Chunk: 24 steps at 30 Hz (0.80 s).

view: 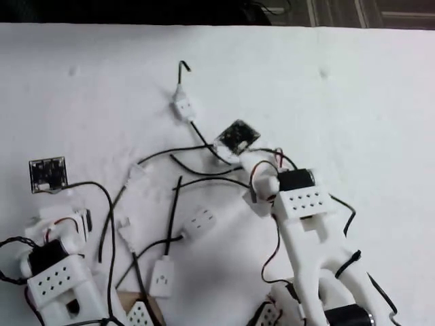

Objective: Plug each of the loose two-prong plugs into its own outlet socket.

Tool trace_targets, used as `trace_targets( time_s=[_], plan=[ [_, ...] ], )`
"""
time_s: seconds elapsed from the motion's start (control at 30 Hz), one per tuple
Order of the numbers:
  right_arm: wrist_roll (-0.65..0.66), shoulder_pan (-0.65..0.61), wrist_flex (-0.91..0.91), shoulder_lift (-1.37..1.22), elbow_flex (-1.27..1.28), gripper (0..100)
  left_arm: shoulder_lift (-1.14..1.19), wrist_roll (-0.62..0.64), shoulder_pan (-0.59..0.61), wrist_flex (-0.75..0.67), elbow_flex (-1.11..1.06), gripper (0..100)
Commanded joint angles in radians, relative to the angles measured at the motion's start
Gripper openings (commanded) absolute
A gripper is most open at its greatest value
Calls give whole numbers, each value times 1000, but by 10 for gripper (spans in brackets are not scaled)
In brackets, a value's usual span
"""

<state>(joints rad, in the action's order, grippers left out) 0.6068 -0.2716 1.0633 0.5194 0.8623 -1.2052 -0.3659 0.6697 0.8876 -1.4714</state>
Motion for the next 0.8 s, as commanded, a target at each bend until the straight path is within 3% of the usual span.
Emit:
trace_targets(
  time_s=[0.0,0.13,0.4,0.63,0.77],
  plan=[
    [95,-13,13,-15,-6,170,-12,-5,5,-17,5,211],
    [166,-5,-5,-128,-32,170,-12,-5,5,-18,-3,211],
    [160,105,-21,-369,-262,170,-12,-5,5,-37,-8,211],
    [155,116,-15,-568,-362,169,-12,-5,5,-37,-8,211],
    [153,113,77,-611,-402,169,-12,-5,5,-37,-8,211]
  ],
)
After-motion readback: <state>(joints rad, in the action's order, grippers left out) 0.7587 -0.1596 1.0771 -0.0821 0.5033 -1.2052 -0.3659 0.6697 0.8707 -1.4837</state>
